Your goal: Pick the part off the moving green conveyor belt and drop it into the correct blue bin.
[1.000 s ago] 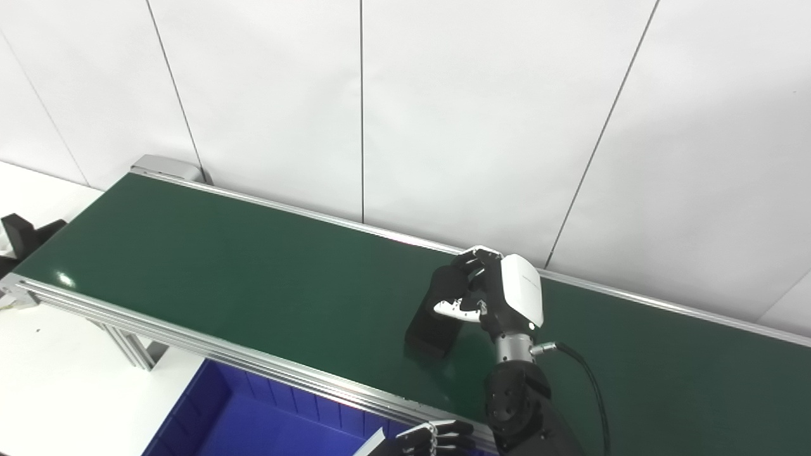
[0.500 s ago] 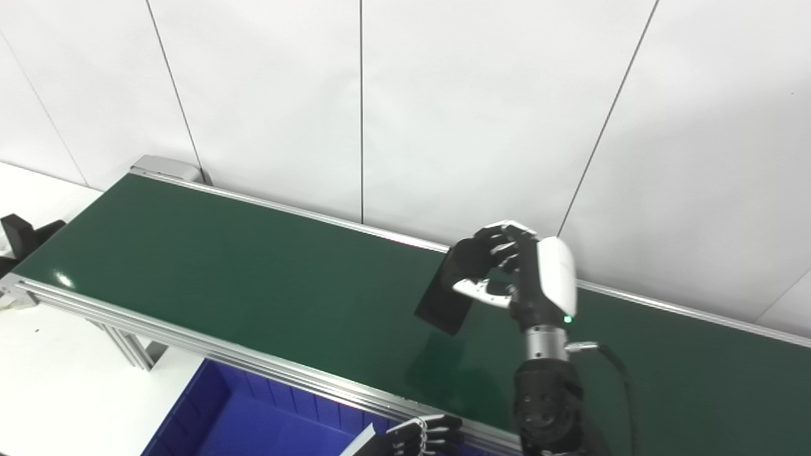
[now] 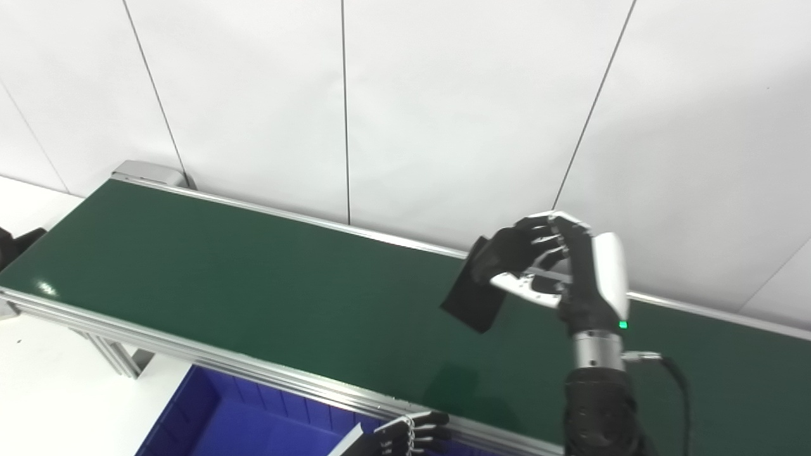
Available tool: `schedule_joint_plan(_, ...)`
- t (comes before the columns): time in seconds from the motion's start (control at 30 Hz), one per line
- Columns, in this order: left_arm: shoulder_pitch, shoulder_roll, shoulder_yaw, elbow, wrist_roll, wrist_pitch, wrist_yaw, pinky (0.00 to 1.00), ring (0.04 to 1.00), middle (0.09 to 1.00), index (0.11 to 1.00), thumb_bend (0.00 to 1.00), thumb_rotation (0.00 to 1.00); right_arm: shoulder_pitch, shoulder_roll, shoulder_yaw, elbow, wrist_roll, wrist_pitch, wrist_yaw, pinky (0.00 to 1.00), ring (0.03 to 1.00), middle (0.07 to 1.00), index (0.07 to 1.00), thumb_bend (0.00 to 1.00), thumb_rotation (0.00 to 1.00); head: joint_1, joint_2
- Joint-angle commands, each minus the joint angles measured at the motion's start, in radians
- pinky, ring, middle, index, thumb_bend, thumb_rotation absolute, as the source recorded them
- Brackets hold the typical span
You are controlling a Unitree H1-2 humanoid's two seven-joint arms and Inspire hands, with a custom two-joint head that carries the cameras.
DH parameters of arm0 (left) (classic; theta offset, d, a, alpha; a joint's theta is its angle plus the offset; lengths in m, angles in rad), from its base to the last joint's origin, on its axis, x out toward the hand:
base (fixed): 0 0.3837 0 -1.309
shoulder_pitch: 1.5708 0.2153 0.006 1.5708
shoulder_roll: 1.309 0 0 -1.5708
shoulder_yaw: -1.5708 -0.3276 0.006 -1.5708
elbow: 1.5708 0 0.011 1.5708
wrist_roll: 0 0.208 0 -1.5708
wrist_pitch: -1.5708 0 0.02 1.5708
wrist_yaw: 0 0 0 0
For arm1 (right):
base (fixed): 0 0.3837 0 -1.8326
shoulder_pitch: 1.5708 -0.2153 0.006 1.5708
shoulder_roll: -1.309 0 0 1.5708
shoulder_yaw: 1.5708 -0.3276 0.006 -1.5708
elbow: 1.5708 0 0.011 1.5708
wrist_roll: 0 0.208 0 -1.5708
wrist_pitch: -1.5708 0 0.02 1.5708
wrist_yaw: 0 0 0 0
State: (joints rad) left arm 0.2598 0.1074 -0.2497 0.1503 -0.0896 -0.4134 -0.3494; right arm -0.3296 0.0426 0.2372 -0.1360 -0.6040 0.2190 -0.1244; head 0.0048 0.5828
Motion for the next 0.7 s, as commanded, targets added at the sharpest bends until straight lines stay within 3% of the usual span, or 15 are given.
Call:
schedule_joint_plan(0.0, -0.007, 0.005, 0.002, -0.032, -0.019, -0.026, -0.009, 0.73, 0.778, 0.816, 0.851, 0.97, 0.20, -0.020, -0.001, -0.010, -0.069, -0.013, 0.015, 0.010, 0.33, 0.444, 0.519, 0.513, 0.50, 0.00, -0.017, 0.009)
schedule_joint_plan(0.2, -0.001, 0.018, 0.007, -0.066, -0.036, -0.005, -0.017, 0.75, 0.797, 0.833, 0.865, 0.96, 0.21, 0.022, -0.015, -0.037, -0.159, -0.011, 0.025, 0.022, 0.32, 0.433, 0.510, 0.523, 0.50, 0.00, -0.089, 0.053)
schedule_joint_plan(0.23, 0.000, 0.023, 0.008, -0.076, -0.043, 0.002, -0.019, 0.75, 0.799, 0.835, 0.867, 0.95, 0.21, 0.029, -0.019, -0.044, -0.180, -0.009, 0.024, 0.027, 0.32, 0.433, 0.510, 0.523, 0.50, 0.00, -0.135, 0.085)
schedule_joint_plan(0.3, 0.001, 0.034, 0.012, -0.091, -0.054, 0.013, -0.023, 0.77, 0.810, 0.844, 0.881, 0.94, 0.22, 0.042, -0.023, -0.056, -0.222, -0.011, 0.034, 0.041, 0.32, 0.441, 0.515, 0.510, 0.50, 0.00, -0.176, 0.103)
schedule_joint_plan(0.67, -0.009, 0.084, 0.044, -0.120, -0.115, 0.039, -0.051, 0.79, 0.815, 0.841, 0.891, 0.92, 0.25, 0.155, -0.017, -0.113, -0.459, -0.046, 0.140, 0.103, 0.34, 0.438, 0.498, 0.517, 0.50, 0.00, -0.353, 0.157)
